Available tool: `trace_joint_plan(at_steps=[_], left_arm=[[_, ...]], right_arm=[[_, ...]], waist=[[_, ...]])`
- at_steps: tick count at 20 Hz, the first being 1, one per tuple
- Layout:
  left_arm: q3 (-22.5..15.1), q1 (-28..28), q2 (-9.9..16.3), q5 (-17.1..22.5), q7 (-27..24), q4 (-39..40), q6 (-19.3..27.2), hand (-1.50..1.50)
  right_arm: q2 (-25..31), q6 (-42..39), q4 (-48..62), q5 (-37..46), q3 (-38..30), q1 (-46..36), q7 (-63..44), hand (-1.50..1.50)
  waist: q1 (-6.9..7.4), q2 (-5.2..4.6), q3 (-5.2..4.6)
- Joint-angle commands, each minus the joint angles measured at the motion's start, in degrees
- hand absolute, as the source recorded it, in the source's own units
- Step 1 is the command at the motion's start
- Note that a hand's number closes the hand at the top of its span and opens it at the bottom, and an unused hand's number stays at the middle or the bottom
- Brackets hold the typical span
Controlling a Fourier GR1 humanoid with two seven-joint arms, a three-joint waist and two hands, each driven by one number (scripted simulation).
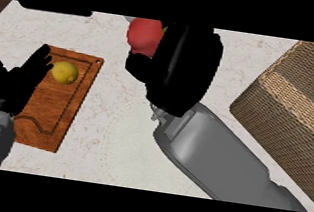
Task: Pick the bell pepper from the placemat and place it in the basket
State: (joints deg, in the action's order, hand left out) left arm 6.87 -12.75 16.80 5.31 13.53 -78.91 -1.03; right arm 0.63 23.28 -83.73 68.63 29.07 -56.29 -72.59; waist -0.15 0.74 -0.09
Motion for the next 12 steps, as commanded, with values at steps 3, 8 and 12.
trace_joint_plan(at_steps=[3,8,12], left_arm=[[-0.9,2.2,-1.3,-1.5,-1.8,-1.0,1.2,0.0],[1.1,2.0,0.6,0.4,-1.1,-1.0,-0.7,0.0],[0.7,2.8,0.8,0.3,-0.8,-1.7,-1.5,0.0]], right_arm=[[-0.6,-10.5,1.3,4.2,-7.8,-5.6,-12.0,1.5],[4.4,-14.8,2.1,6.7,-15.6,-3.9,-6.4,1.5],[5.2,-17.6,-0.3,8.3,-19.2,-1.2,-4.6,1.5]], waist=[[0.05,-0.05,0.02],[-0.7,-0.19,0.05],[-0.58,-0.24,0.08]])
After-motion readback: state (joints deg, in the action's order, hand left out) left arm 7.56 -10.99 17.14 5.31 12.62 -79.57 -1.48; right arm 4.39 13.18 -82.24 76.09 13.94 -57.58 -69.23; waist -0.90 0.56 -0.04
